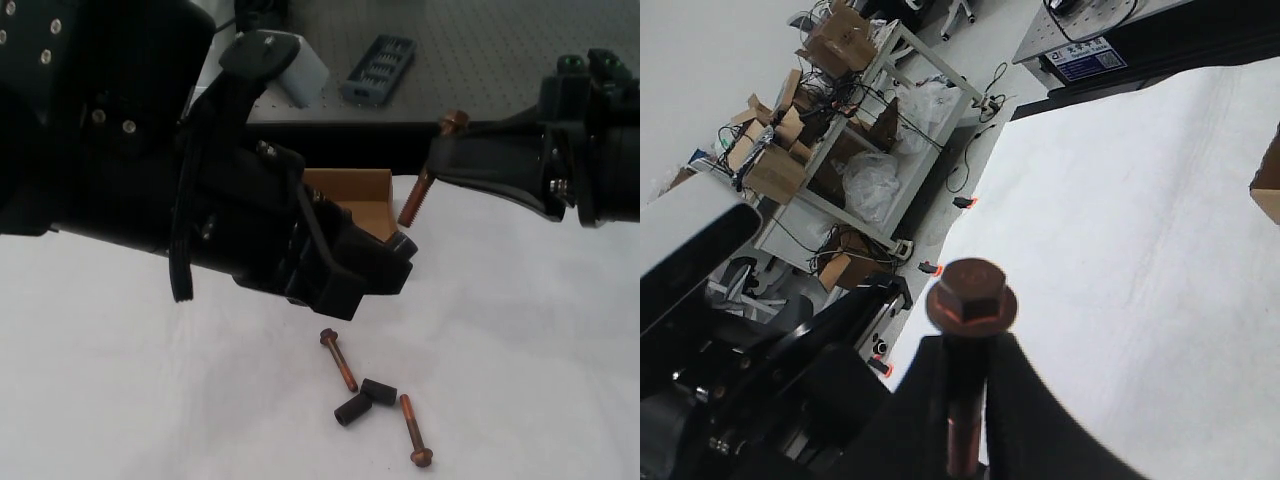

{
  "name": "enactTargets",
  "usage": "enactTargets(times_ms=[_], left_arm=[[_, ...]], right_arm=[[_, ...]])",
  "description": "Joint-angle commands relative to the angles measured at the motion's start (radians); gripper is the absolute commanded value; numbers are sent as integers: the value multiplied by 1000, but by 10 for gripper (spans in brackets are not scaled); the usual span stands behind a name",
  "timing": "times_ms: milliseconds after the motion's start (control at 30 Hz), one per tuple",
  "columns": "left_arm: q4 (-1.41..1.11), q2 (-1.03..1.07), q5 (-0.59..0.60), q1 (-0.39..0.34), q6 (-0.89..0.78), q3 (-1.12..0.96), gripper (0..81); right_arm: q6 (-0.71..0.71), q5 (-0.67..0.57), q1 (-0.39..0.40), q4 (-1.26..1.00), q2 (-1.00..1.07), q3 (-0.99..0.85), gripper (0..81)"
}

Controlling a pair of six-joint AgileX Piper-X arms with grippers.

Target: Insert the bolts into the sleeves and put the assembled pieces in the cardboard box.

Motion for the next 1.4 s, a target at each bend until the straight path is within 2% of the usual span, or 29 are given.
enactTargets(times_ms=[0, 800, 1367], left_arm=[[-3, -12, -16, 1, -10, -1, 7], [-111, -12, -9, 1, -40, -1, 7], [-136, -12, -92, 1, -40, -1, 7]], right_arm=[[1, 1, 2, -17, 1, -5, 27], [1, -14, 2, -17, 1, -5, 27], [1, -14, 2, -17, 1, -5, 27]])
